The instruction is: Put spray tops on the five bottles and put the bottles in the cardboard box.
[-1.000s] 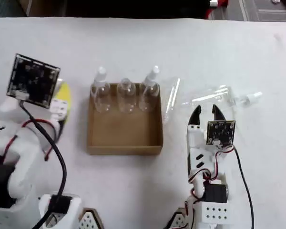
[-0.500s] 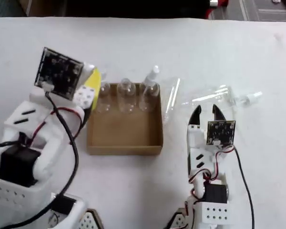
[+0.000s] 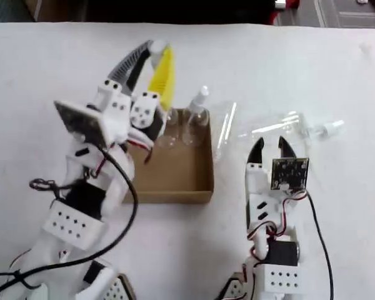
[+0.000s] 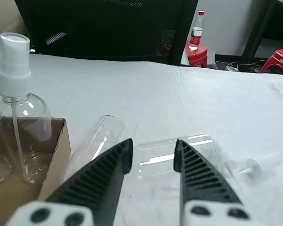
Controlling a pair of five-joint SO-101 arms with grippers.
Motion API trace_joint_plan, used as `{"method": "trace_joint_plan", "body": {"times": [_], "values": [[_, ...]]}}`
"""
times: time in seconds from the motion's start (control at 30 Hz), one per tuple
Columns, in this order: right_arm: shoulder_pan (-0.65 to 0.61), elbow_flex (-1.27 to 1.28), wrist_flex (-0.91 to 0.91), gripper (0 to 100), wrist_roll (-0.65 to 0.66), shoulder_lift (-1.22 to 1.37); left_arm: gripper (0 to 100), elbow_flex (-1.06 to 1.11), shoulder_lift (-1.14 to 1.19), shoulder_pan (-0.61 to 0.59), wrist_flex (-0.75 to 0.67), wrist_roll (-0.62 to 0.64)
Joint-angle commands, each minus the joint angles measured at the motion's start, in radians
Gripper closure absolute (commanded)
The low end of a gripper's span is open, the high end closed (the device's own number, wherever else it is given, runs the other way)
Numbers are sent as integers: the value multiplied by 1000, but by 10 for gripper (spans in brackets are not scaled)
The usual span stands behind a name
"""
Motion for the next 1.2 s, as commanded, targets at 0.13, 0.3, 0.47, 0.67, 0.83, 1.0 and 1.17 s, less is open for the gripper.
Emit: {"method": "trace_joint_plan", "body": {"times": [0.13,0.3,0.47,0.67,0.83,1.0,1.17], "values": [[-5,11,-22,872,15,8,978,-89,203,-67,-95,140],[-4,11,-22,872,15,8,978,-112,222,-82,-77,212],[-4,11,-22,872,15,8,978,-114,222,-87,-18,210],[-4,11,-22,872,15,8,978,-112,228,-87,-20,210],[-4,11,-22,872,15,8,978,-112,229,-111,-18,210],[-4,11,-22,872,15,8,978,-100,229,-128,-18,215],[-4,11,-22,872,15,8,978,-77,229,-111,-23,213]]}}
